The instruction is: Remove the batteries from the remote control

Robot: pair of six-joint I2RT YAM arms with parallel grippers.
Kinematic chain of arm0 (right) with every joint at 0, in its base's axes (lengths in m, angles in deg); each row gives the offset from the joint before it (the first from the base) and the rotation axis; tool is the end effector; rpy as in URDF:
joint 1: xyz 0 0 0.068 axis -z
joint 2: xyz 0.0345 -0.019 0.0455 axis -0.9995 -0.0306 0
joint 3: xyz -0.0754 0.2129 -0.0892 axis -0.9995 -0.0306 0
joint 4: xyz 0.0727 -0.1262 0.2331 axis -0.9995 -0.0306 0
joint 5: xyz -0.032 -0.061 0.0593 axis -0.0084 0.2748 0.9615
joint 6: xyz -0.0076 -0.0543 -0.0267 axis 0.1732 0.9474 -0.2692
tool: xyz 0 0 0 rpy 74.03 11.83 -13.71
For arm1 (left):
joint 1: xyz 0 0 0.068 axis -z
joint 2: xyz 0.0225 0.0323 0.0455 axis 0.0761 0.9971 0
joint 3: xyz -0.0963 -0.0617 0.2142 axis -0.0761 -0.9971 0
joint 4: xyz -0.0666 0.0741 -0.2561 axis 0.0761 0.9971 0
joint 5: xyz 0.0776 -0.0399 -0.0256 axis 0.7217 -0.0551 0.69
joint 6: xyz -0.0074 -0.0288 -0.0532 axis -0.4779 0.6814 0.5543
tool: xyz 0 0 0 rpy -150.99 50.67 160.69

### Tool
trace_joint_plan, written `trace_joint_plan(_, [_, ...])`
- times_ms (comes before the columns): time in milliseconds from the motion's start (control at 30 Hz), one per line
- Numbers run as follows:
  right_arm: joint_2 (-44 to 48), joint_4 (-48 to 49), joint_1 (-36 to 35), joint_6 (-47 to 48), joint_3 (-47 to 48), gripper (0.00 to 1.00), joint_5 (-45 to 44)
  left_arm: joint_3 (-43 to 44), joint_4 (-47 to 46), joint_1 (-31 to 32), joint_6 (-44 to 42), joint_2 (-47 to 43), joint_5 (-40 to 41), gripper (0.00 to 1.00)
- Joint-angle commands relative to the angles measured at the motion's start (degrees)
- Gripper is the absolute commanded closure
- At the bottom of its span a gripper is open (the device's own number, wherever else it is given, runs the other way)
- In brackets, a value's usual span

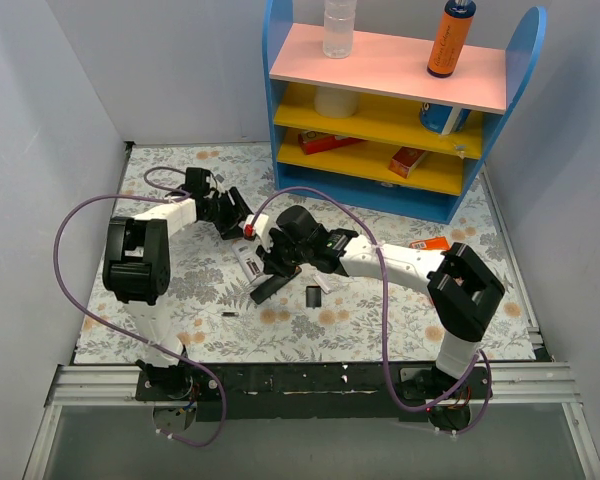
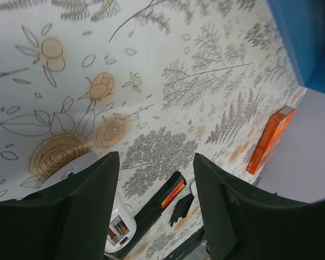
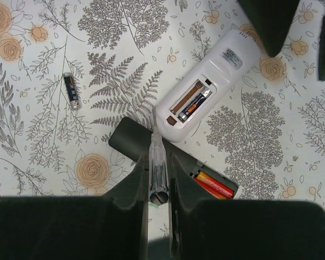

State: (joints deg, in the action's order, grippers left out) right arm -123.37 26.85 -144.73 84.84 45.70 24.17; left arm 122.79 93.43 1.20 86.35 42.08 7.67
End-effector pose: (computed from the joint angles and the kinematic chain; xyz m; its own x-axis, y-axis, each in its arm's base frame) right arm 0.2216 0.3524 0.1988 -0.1452 -0.5396 -0.8293 -0.9542 0.2980 -0.0268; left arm 0.3905 -0.0625 0.1247 -0.5768 -0.7598 0.2999 -0.7231 0.3042 -0.6201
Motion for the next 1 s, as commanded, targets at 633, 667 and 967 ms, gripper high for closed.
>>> trace_joint_plan(633, [5.7, 0.6, 1.6, 1.3, -1.6, 0.99, -9.5, -11.2, 10.1, 0.9, 2.3, -7.2, 14.0, 0.48])
trace_joint_plan(667, [6.2, 0.7, 1.7, 0.6, -1.7, 0.99, -9.4, -12.1, 10.1, 0.9, 2.9, -7.7, 12.7, 0.48])
trace_joint_plan(967, [7.8, 2.7, 3.1, -2.3, -1.8, 0.99, -10.4, -14.3, 9.7, 0.9, 3.9, -11.7, 8.8, 0.50])
